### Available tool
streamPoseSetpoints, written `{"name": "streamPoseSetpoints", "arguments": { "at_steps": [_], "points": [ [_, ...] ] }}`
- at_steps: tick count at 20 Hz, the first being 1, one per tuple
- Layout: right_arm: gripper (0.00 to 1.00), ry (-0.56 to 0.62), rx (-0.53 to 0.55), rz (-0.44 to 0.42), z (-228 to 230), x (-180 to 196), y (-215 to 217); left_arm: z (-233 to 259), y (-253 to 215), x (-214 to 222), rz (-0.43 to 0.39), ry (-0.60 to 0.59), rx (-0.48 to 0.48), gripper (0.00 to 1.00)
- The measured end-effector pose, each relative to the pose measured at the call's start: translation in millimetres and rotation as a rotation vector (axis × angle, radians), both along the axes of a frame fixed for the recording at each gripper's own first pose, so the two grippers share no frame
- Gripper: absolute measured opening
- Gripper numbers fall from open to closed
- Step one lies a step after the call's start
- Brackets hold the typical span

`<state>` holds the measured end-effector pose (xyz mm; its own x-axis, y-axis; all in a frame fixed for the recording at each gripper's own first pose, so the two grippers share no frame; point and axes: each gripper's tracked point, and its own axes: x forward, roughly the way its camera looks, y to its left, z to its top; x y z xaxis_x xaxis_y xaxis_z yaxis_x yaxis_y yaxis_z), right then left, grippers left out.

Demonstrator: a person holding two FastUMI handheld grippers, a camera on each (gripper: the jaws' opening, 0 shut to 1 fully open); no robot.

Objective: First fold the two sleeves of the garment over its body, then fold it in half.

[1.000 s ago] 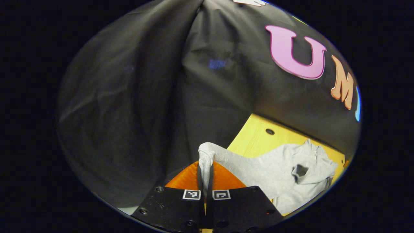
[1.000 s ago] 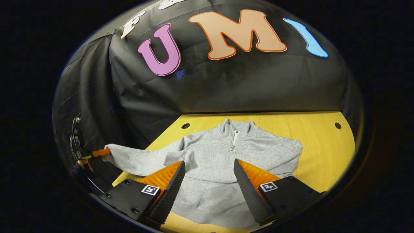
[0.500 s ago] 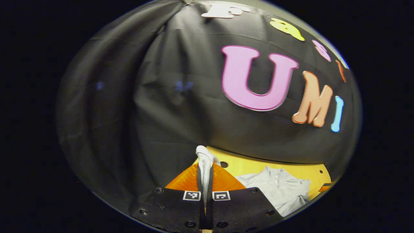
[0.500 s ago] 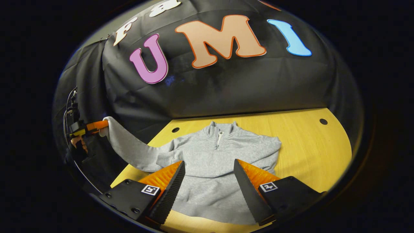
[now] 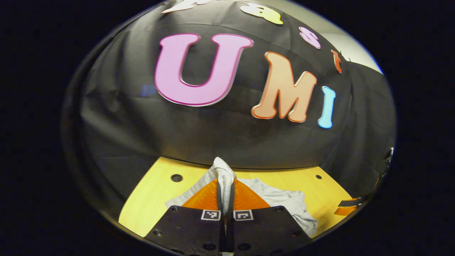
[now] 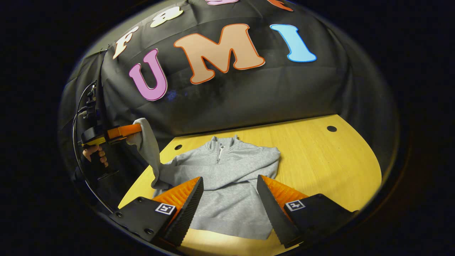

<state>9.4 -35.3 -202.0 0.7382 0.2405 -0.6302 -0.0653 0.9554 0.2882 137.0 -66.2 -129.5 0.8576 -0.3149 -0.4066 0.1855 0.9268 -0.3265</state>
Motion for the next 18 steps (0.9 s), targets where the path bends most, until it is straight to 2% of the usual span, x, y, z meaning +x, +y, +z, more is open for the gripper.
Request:
{"name": "streamPoseSetpoints", "arguments": {
  "at_steps": [8,12,18],
  "points": [
    [0.96,0.023,-0.034,-0.12,3.3,-41.7,-58.1,-25.8,-140.2,-4.4,-0.244,0.045,-0.013,0.0],
    [0.96,0.029,-0.049,-0.165,1.1,-59.7,-78.9,-44.8,-204.1,-13.6,-0.352,0.088,-0.062,0.0],
    [0.96,0.064,-0.055,-0.201,-8.9,-81.9,-94.7,-100.9,-262.5,-22.8,-0.426,0.182,-0.001,0.01]
  ]
}}
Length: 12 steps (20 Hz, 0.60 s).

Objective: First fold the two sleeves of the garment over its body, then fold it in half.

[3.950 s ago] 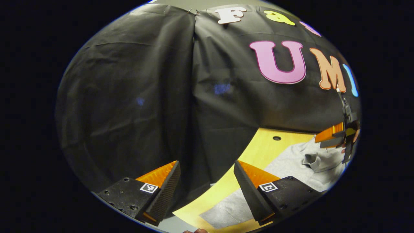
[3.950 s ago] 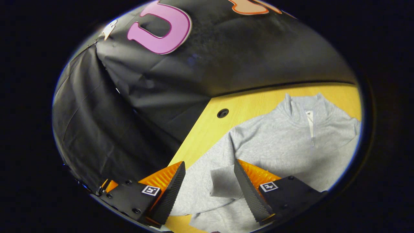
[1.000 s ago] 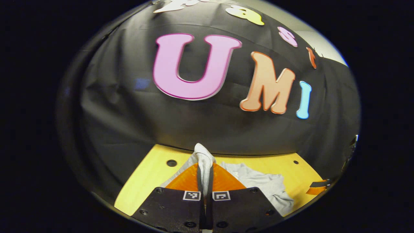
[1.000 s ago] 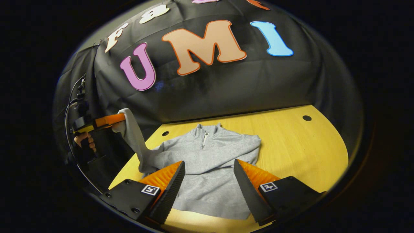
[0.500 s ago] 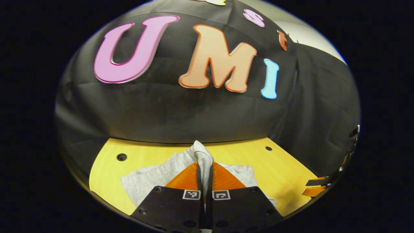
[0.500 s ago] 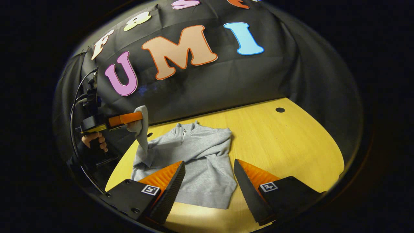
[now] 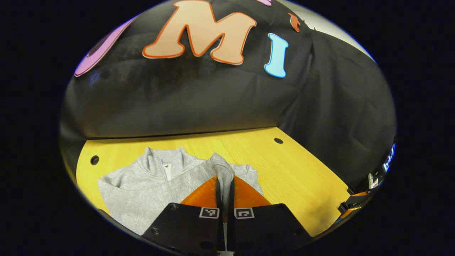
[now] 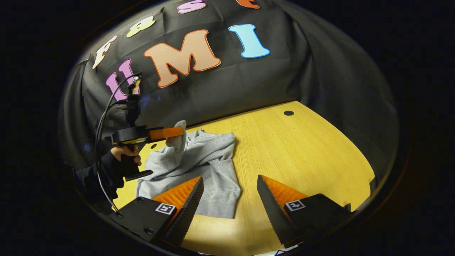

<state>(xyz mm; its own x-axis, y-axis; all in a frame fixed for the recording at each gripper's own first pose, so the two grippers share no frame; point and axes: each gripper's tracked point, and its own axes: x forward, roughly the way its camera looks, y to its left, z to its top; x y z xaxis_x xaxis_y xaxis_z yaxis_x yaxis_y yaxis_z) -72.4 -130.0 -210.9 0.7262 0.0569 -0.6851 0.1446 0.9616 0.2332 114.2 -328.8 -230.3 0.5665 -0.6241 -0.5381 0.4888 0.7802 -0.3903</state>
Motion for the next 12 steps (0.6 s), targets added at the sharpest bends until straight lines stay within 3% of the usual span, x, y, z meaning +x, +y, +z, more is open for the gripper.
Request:
{"name": "streamPoseSetpoints", "arguments": {
  "at_steps": [3,4,5,8,9,10,12],
  "points": [
    [0.96,0.009,-0.009,-0.002,-3.3,-7.0,-4.2,-21.1,-17.5,0.4,-0.026,0.01,0.058,0.02],
    [0.91,0.012,-0.009,-0.002,-4.7,-8.0,-5.6,-24.7,-26.8,-3.5,-0.041,0.016,0.061,0.06],
    [0.96,0.013,-0.009,-0.002,-4.3,-7.7,-5.8,-24.0,-32.0,-7.0,-0.049,0.017,0.05,0.1],
    [0.96,0.01,0.001,0.007,-3.9,-0.1,0.0,-11.9,-38.9,-7.2,-0.04,0.003,-0.017,0.61],
    [0.91,0.005,0.002,0.015,-3.0,4.9,3.5,-5.1,-27.2,-3.7,-0.015,-0.012,-0.008,0.78],
    [0.96,-0.002,0.003,0.023,-2.4,8.9,6.9,-1.5,-13.1,-1.0,0.009,-0.028,0.012,0.95],
    [0.96,-0.011,0.009,0.045,-3.2,18.1,17.3,7.0,13.7,1.6,0.059,-0.042,0.022,0.97]
  ]
}}
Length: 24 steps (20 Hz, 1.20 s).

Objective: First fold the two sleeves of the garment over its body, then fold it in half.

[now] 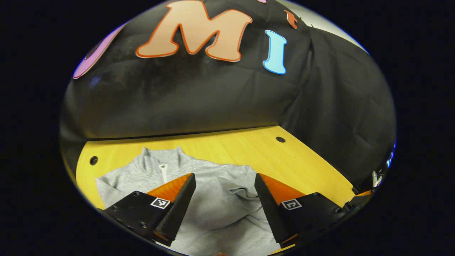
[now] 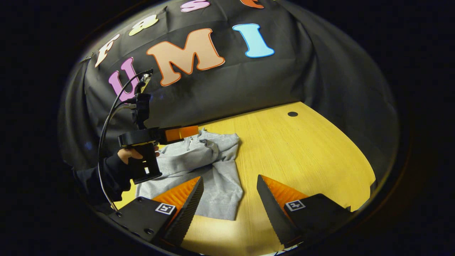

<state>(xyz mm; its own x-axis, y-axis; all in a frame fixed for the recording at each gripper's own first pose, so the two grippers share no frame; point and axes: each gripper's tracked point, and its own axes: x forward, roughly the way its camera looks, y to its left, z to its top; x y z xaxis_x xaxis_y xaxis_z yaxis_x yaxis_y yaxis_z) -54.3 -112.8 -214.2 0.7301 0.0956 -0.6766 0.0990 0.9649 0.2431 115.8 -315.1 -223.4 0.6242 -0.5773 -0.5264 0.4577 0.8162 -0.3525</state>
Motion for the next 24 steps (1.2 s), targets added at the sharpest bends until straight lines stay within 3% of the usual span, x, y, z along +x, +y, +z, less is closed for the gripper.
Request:
{"name": "streamPoseSetpoints", "arguments": {
  "at_steps": [5,8,9,11,12,15,19,24],
  "points": [
    [0.96,-0.013,0.0,0.064,-7.4,19.1,28.6,20.2,81.3,-4.9,0.114,-0.062,-0.015,0.97],
    [0.9,-0.019,-0.037,0.088,-17.3,28.0,36.3,13.6,144.0,-21.0,0.168,-0.092,0.066,0.96],
    [0.96,-0.019,-0.048,0.093,-20.5,30.9,37.8,11.2,163.8,-28.3,0.192,-0.09,0.088,0.96],
    [0.96,-0.018,-0.08,0.106,-28.0,35.8,40.4,4.0,196.2,-46.1,0.239,-0.067,0.098,0.96],
    [0.9,-0.016,-0.097,0.113,-32.1,37.3,40.2,-0.2,210.6,-57.1,0.262,-0.051,0.099,0.96],
    [0.96,-0.005,-0.143,0.131,-42.5,39.9,41.2,-16.2,251.7,-84.2,0.332,-0.009,0.141,0.96],
    [0.97,0.018,-0.223,0.146,-60.3,32.7,36.5,-35.0,277.6,-122.4,0.365,0.045,0.189,0.96],
    [0.97,0.111,-0.229,0.172,-96.8,7.9,43.3,-74.8,285.0,-173.0,0.375,0.183,0.197,0.96]
  ]
}}
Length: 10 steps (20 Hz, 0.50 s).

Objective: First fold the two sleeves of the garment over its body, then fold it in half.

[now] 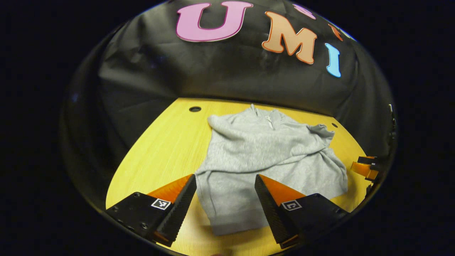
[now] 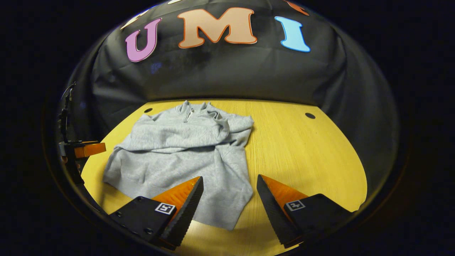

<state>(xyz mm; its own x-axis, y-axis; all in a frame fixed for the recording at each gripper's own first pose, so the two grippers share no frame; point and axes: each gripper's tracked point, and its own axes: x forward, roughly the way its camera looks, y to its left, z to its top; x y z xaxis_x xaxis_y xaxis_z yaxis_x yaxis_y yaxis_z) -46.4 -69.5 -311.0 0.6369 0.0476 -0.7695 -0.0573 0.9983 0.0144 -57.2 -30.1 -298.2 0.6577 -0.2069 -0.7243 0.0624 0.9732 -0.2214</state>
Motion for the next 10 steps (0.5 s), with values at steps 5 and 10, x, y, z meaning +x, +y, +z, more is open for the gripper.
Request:
{"name": "streamPoseSetpoints", "arguments": {
  "at_steps": [5,10],
  "points": [
    [0.97,0.081,-0.037,0.011,-24.1,-23.6,-6.9,-34.2,0.8,-31.0,0.022,0.114,-0.038,0.97],
    [0.96,0.148,-0.027,0.016,-42.2,-39.9,-7.5,-57.8,8.4,-46.9,0.029,0.171,-0.007,0.98]
  ]
}}
